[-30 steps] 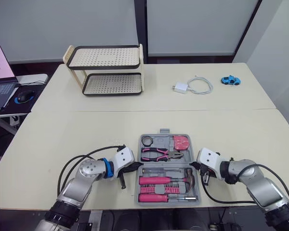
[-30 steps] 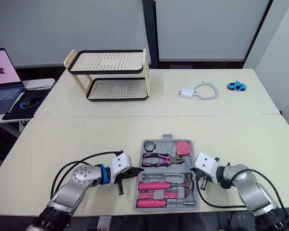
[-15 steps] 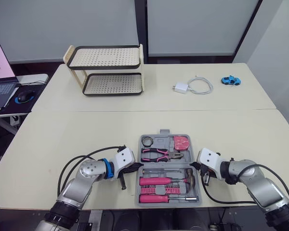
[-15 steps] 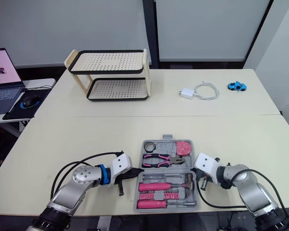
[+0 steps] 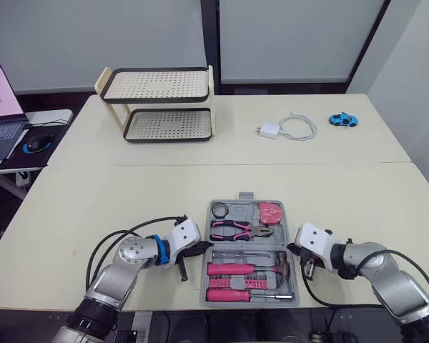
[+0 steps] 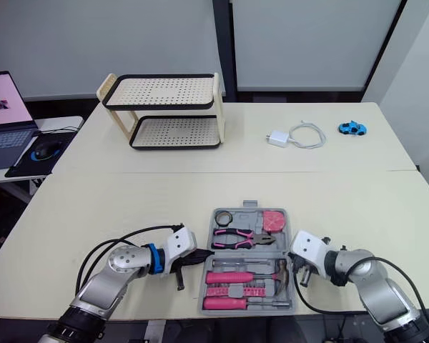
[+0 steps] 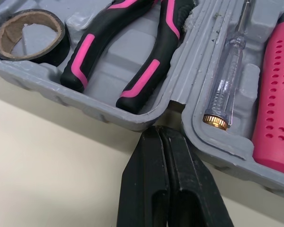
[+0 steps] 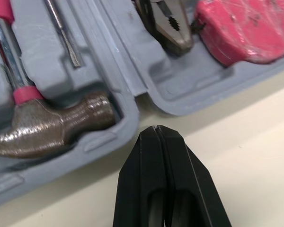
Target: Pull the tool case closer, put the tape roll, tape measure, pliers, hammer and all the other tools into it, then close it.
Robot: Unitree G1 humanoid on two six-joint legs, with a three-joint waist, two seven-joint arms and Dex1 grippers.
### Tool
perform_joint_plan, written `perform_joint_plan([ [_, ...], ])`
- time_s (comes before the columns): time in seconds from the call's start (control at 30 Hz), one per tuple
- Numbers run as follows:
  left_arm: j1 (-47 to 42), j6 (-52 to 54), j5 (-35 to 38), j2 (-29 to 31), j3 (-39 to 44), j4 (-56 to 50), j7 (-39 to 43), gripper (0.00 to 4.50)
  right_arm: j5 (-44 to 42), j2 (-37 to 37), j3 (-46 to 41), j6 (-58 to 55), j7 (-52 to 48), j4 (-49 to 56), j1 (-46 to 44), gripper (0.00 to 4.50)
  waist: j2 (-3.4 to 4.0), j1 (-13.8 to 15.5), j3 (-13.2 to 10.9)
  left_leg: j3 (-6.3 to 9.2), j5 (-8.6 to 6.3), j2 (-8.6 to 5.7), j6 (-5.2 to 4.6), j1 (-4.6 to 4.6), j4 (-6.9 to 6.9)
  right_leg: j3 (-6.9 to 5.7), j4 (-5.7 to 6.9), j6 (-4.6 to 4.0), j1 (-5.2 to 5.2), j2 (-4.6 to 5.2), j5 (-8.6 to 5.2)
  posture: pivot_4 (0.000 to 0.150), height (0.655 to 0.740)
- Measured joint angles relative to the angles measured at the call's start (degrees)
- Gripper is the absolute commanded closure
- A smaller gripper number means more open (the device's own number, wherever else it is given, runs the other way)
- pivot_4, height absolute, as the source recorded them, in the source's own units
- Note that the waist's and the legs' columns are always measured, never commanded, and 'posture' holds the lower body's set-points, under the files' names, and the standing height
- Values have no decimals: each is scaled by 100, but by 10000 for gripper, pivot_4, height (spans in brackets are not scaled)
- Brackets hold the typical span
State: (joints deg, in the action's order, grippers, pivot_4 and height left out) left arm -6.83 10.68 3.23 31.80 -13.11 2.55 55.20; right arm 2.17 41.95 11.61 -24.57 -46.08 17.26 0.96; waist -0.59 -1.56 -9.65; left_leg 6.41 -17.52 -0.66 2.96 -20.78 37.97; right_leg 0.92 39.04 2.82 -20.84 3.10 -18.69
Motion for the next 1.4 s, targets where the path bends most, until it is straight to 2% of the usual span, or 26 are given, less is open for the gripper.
perform_joint_plan([
  [0.23,202,65,106,224,200,-129,-97,45000,-41,82,-273,-47,40,180,145,44751,4,-20,2,0,0,6,0,1,-1,2,1,0,-1,-4,0,1500,7400],
  [0.37,446,66,284,544,558,-228,-53,45000,-168,214,-764,-50,63,586,483,44751,4,-15,1,2,0,8,0,-2,-2,2,1,0,-4,-3,0,1500,7400],
  [0.57,794,204,1424,1574,1464,-1011,1075,45000,-625,222,-1795,62,64,1199,1249,44751,5,-4,0,0,-1,5,0,-7,-5,8,-2,-1,-9,2,0,1500,7400],
  [0.73,870,633,1983,2023,1327,-1732,1898,45000,-817,198,-2086,-19,113,1420,1446,44751,7,-6,0,-13,-1,6,-1,-1,-5,6,-3,0,-2,-3,0,1500,7400],
  [0.83,780,571,2002,2019,1018,-1812,2169,45000,-846,201,-2164,-56,113,1417,1539,44751,8,-6,-1,-18,-1,6,-2,-1,-5,5,-2,0,-1,-5,0,1500,7400],
  [0.93,439,400,1820,1732,605,-1753,2184,45000,-888,202,-2181,-54,113,1401,1570,44751,7,6,-1,-19,-1,3,-2,-2,-1,4,-2,0,3,-5,0,1500,7400],
  [1.03,109,136,1477,1372,158,-1515,2153,45000,-978,200,-2187,-54,113,1378,1575,44751,7,0,-1,-18,-1,3,-2,-2,-2,4,-3,0,3,-5,0,1500,7400],
  [1.23,-62,-384,767,1087,-534,-1143,2040,45000,-1247,164,-2205,-302,123,1314,1468,44751,8,-24,-1,-18,-1,7,-2,-1,-3,5,-2,0,1,-8,0,1500,7400],
  [1.4,-77,-678,411,917,-777,-922,1898,45000,-1307,157,-2218,-511,158,1319,1396,44751,8,-9,-1,-18,-1,3,-2,-3,-2,5,-2,0,2,-6,0,1500,7400],
])
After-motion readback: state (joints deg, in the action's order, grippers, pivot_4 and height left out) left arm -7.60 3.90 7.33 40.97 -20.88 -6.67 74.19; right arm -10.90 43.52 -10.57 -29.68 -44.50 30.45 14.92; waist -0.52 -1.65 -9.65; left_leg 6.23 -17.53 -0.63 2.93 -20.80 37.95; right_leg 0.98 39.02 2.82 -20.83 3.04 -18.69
